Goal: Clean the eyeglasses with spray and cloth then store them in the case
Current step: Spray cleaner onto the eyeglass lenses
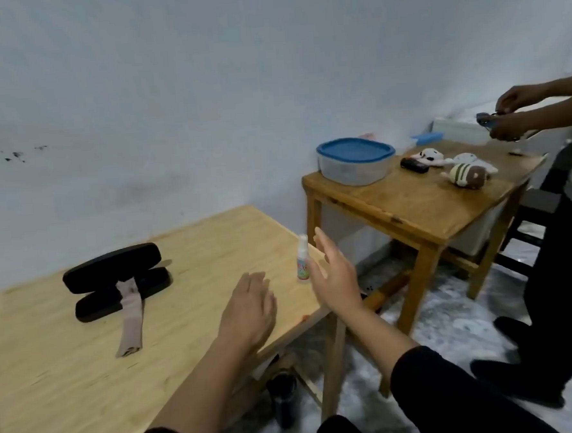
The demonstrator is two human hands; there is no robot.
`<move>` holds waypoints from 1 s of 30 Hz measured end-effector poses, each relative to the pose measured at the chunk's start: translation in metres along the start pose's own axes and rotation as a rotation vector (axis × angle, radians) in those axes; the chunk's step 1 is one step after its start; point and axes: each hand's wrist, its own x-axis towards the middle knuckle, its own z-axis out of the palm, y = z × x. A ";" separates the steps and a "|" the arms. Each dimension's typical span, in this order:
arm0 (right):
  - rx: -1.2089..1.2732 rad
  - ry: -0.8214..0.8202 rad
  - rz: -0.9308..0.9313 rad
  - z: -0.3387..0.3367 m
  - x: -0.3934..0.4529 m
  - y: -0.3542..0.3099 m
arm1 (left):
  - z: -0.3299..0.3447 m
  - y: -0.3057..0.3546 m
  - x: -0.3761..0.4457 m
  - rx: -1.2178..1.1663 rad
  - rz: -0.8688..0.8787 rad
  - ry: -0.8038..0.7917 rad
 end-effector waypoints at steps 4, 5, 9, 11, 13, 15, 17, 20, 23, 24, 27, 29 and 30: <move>0.119 0.014 0.066 0.013 0.000 0.016 | 0.007 0.000 0.000 -0.030 -0.057 -0.010; 0.135 0.009 0.063 0.018 0.001 0.021 | 0.008 0.000 0.001 -0.023 -0.061 -0.009; 0.145 0.014 0.032 0.030 0.007 0.027 | 0.010 -0.002 0.004 0.002 -0.068 0.009; 0.164 0.018 0.036 0.033 0.009 0.030 | 0.011 -0.001 0.004 0.006 -0.074 0.012; 0.200 0.007 0.057 0.035 0.010 0.030 | 0.012 0.000 0.004 0.011 -0.081 0.008; 0.205 0.007 0.066 0.035 0.012 0.031 | 0.012 0.001 0.007 -0.002 -0.092 0.014; 0.172 0.020 0.041 0.035 0.013 0.032 | 0.012 0.003 0.011 -0.045 -0.110 0.037; 0.098 0.024 0.016 0.030 0.012 0.030 | 0.008 0.016 0.022 -0.149 -0.109 0.060; 0.049 -0.001 -0.023 0.025 0.010 0.029 | 0.002 0.037 0.037 -0.282 -0.053 0.082; 0.042 -0.009 -0.039 0.023 0.009 0.029 | 0.001 0.043 0.042 -0.346 -0.043 0.106; 0.014 -0.040 -0.071 0.021 0.010 0.029 | -0.002 0.056 0.055 -0.518 -0.081 0.158; 0.003 -0.059 -0.080 0.020 0.011 0.026 | -0.003 0.061 0.061 -0.604 -0.135 0.166; 0.002 -0.070 -0.088 0.019 0.012 0.025 | -0.003 0.062 0.063 -0.640 -0.165 0.171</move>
